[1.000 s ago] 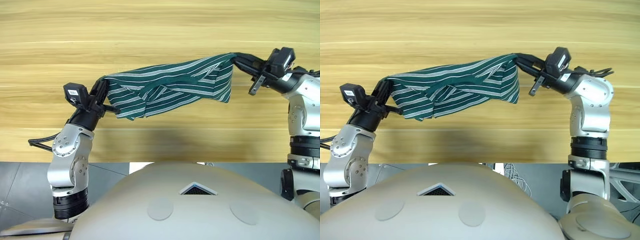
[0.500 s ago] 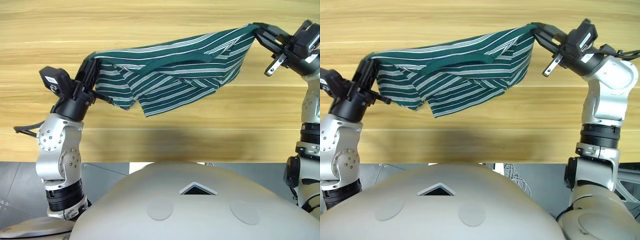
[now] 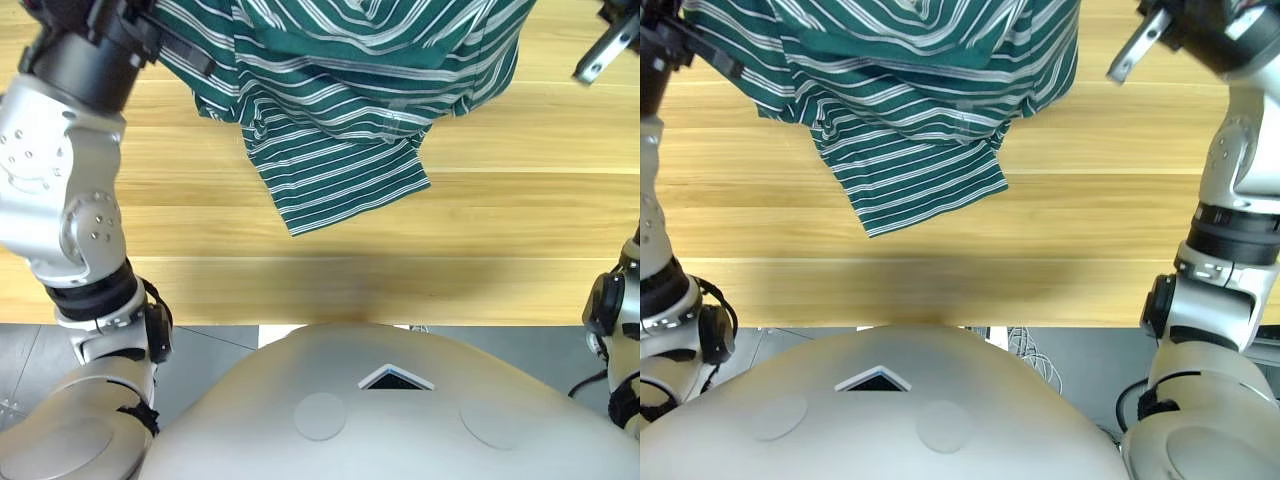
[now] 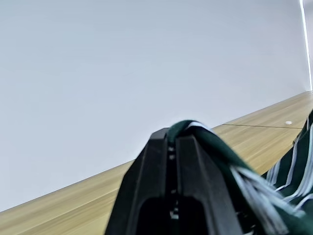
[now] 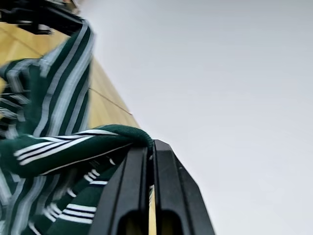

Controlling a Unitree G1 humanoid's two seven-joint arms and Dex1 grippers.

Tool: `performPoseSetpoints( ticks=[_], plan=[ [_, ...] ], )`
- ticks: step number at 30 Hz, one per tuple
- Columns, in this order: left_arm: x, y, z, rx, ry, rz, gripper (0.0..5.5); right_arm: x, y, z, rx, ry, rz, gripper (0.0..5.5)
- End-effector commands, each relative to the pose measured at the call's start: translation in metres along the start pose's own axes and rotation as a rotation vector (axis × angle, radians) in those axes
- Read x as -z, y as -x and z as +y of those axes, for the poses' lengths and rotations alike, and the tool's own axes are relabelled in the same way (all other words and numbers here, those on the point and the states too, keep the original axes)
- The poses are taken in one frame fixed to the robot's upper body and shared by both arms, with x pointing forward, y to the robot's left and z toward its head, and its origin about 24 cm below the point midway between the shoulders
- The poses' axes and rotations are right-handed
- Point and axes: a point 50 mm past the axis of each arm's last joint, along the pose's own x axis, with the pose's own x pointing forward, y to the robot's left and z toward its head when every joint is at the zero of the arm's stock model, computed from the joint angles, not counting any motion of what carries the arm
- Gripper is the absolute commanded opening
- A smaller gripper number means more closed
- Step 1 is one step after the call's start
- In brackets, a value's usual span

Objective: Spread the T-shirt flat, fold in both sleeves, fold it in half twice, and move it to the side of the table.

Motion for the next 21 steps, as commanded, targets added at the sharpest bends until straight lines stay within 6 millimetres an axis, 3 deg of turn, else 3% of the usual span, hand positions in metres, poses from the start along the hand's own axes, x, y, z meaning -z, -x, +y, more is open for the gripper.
performPoseSetpoints(
  ticks=[1,3,5,7,9,12,14,21],
  plan=[
    [0.020,-0.032,0.043,-0.047,-0.028,0.139,0.00,0.023,-0.030,-0.035,0.082,0.016,0.143,0.03],
    [0.040,-0.070,0.075,-0.099,-0.006,0.243,0.00,0.048,-0.060,-0.054,0.144,-0.016,0.289,0.03],
    [0.050,-0.101,0.099,-0.194,0.011,0.334,0.00,0.054,-0.088,-0.076,0.276,-0.046,0.395,0.03],
    [0.042,-0.115,0.115,-0.287,-0.025,0.390,0.00,0.044,-0.111,-0.095,0.433,-0.021,0.464,0.03],
    [0.016,-0.121,0.134,-0.425,-0.167,0.416,0.00,0.016,-0.125,-0.118,0.574,0.057,0.476,0.03],
    [-0.027,-0.132,0.146,-0.533,-0.274,0.337,0.00,-0.023,-0.130,-0.144,0.679,0.111,0.434,0.03],
    [-0.043,-0.139,0.145,-0.548,-0.305,0.296,0.00,-0.035,-0.126,-0.154,0.716,0.114,0.421,0.03],
    [-0.052,-0.148,0.140,-0.547,-0.329,0.268,0.00,-0.019,-0.122,-0.149,0.695,0.081,0.477,0.03]
  ],
)
